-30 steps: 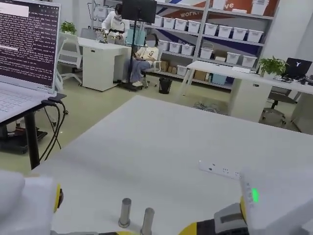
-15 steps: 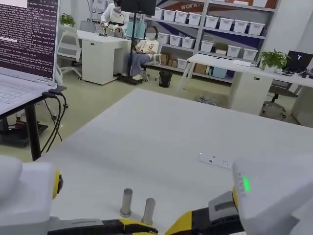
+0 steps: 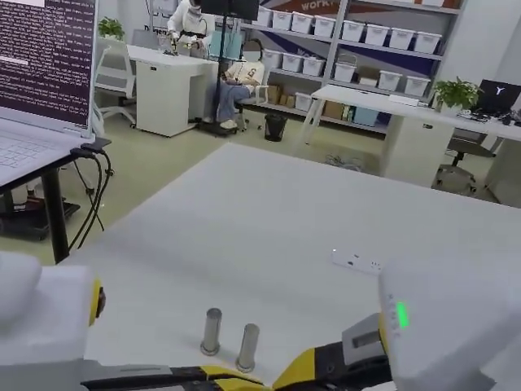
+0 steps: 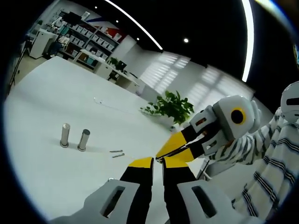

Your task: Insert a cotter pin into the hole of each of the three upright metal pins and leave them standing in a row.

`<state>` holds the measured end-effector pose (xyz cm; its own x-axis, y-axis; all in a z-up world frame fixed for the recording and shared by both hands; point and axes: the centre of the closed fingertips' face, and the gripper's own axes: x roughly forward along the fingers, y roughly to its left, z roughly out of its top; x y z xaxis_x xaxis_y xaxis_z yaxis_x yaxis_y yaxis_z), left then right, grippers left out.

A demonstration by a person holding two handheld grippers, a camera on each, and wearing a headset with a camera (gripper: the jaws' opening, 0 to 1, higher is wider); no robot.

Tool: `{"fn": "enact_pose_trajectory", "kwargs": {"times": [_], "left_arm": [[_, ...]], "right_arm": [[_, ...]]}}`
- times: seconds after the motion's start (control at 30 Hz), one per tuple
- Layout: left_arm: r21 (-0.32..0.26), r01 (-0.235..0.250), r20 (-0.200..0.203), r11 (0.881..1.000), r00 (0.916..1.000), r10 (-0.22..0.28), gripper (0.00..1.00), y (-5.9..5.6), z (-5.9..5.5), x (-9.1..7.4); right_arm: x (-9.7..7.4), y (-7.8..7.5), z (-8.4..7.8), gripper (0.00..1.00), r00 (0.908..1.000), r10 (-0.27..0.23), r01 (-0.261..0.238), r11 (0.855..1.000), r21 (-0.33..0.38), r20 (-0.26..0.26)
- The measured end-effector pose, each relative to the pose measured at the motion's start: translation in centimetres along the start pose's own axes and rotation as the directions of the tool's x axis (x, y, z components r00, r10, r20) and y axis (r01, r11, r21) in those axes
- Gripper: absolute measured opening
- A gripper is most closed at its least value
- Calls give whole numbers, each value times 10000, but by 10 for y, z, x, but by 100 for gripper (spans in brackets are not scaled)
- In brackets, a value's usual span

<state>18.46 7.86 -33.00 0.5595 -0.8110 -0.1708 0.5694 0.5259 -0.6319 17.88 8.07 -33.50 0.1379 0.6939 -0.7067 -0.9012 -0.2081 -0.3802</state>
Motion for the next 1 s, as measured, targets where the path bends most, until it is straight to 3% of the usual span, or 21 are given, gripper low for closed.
{"fn": "enact_pose_trajectory", "kwargs": {"times": [0.57, 0.87, 0.97, 1.0], "left_arm": [[-480, -187, -182, 9987, 9997, 179, 0, 2, -5, 0], [-58, -352, -331, 9994, 9988, 350, 0, 1, -8, 2], [-113, -320, -283, 9994, 9991, 317, 0, 0, -8, 1], [-386, -312, -328, 9988, 9990, 299, 0, -1, -8, 1]], "right_arm": [[2, 2, -2, 0, 9993, -140, 118, 9977, -663, -341], [1, 4, -4, 0, 9993, -141, 118, 9978, -649, -351], [0, 4, -3, 0, 9993, -241, 229, 9988, -422, -291], [-1, 5, -3, 0, 9993, -228, 217, 9991, -359, -304]]}}
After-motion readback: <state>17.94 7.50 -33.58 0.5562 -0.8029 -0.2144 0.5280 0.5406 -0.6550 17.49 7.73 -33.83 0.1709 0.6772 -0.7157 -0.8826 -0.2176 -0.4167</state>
